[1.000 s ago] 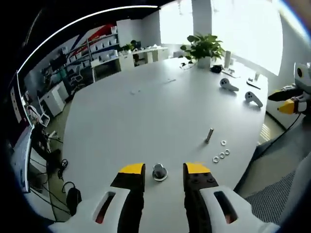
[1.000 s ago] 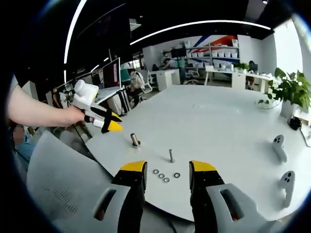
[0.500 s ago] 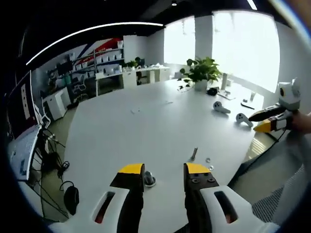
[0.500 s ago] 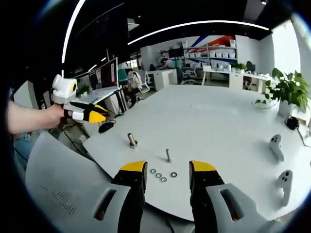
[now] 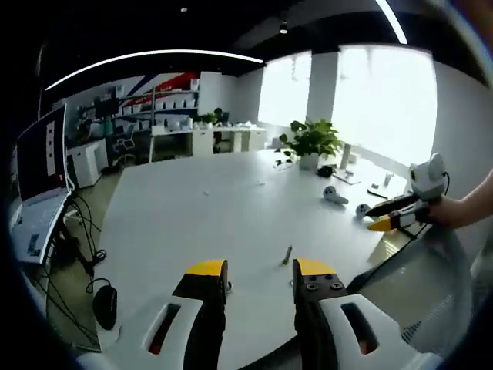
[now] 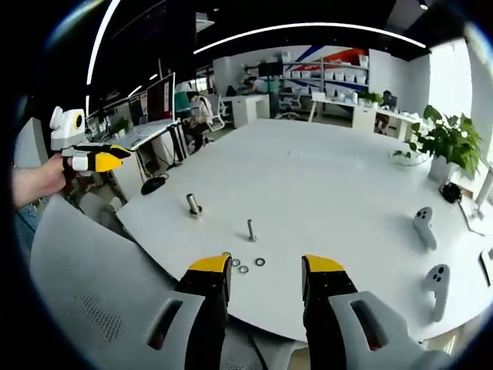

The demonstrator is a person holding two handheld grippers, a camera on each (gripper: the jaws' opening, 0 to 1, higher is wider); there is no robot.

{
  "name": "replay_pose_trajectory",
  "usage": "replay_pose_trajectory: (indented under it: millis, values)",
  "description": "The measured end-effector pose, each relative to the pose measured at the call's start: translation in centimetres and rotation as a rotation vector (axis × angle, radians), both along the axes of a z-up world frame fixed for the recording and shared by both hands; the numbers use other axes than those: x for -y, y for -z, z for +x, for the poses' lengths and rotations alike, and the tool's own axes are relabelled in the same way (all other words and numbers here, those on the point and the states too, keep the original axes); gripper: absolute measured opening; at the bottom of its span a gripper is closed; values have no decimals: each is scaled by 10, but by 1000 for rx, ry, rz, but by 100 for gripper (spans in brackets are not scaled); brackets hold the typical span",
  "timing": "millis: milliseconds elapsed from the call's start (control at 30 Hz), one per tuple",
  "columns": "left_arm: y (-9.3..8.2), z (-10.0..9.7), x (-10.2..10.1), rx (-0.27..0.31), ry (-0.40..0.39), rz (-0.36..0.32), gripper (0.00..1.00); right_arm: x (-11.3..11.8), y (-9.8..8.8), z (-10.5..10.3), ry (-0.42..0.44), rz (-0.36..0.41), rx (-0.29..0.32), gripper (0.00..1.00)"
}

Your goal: Place the washer onto the threaded stud by aligning its center hole with the stud, sliding it down to the base, and recovering from edge contact or off-axis alignment until the washer reaches the visible bottom stop.

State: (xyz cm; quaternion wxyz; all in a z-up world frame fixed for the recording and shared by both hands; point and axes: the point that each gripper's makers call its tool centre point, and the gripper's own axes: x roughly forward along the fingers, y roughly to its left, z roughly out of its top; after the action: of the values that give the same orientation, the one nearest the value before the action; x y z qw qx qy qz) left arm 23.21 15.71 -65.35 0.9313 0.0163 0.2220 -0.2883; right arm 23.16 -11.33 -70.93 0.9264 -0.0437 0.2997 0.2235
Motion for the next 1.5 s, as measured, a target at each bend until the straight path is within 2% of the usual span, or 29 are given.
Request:
replay_pose_trajectory:
  millis: [133, 167, 200, 233, 267, 367, 700, 867, 933, 1133, 1500]
  values:
    - [0, -6, 1, 12, 40, 22, 32, 5, 3, -1, 20, -32, -10, 39]
    - [-3, -6, 0, 26, 38, 6, 32, 6, 2, -1, 24, -35, -7, 39]
    - [-6, -4, 0, 33, 24, -34, 32, 7, 2, 0, 30, -39, -5, 39]
    - [-8, -6, 2, 15, 20, -94, 32, 8, 2, 0, 34, -43, -6, 39]
    - [-8, -7, 3, 17, 31, -96, 32, 8, 3, 0, 35, -52, -8, 39]
    - [-7, -8, 3, 50, 37, -68, 32, 9, 5, -1, 32, -75, -14, 39]
    - [-2, -16, 11, 31, 95, -71, 32, 11, 12, -4, 26, -130, -43, 39]
    - [3, -20, 19, 10, 132, -56, 32, 12, 13, -4, 30, -131, -47, 39]
    - [3, -20, 19, 20, 135, -46, 32, 13, 15, -4, 29, -139, -52, 39]
    - [2, -20, 19, 12, 131, -71, 32, 11, 17, -5, 14, -146, -60, 39]
    - [2, -20, 16, 20, 127, -53, 32, 12, 17, -2, 29, -113, -83, 39]
